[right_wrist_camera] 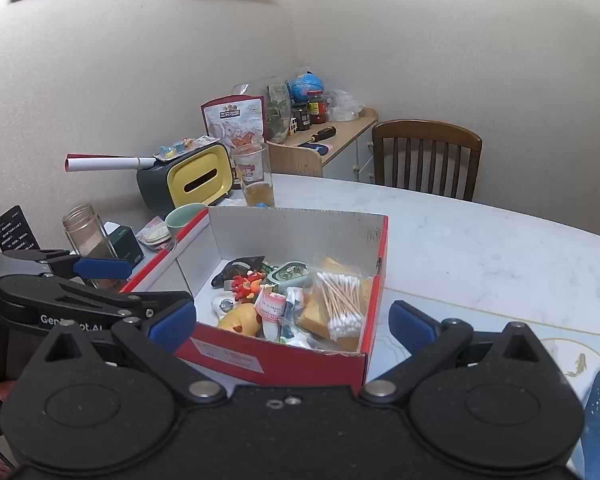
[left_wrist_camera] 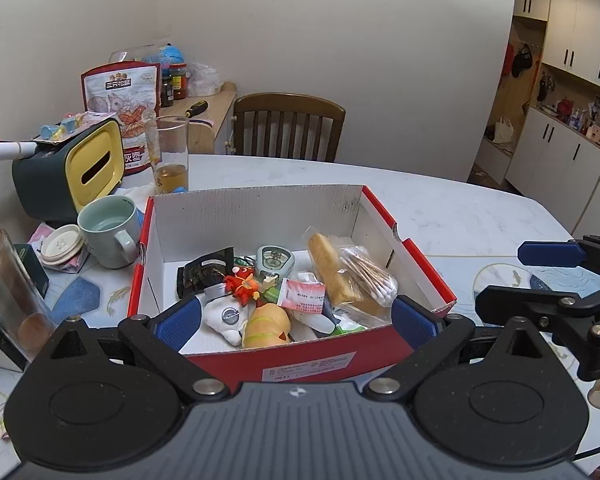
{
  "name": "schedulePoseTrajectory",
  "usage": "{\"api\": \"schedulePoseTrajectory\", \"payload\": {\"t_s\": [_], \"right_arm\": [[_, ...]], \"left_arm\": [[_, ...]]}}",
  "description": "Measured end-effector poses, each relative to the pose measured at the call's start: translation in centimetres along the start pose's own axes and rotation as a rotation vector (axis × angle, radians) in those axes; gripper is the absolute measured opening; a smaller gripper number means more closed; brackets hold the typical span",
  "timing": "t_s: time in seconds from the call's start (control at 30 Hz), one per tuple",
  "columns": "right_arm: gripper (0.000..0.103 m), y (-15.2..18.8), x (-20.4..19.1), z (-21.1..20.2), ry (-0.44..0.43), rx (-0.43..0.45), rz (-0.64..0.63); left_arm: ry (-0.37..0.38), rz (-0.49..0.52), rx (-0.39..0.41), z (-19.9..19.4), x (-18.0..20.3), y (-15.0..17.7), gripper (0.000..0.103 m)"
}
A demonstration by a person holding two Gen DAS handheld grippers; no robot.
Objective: Organize objects
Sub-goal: 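Lift both open grippers up and away from the filled box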
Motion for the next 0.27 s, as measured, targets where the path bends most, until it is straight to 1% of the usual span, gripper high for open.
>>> {"api": "schedulePoseTrajectory", "payload": {"t_s": [0.17, 0.27], "right_arm": [[0.103, 0.4, 0.6, -0.3, 0.002, 0.000, 0.002], [0.103, 0.8, 2.0, -0.5, 0.015, -0.002, 0.019]], "left_arm": [[-0.013, -0.005, 0.000, -0.1, 0.3, -0.1, 0.102], [-0.028, -0.007, 0.010, -0.3, 0.7, -0.2, 0.102]]}}
Point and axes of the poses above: each gripper's, at about its wrist camera, not at the fingertips, and z roughly the way its jaws point, x to its right, y to its underside, the point moved 9 cm from there along z, roughly the way its jaws point, and after that the axes turned 3 degrees about -z, right-handed, at the moved point
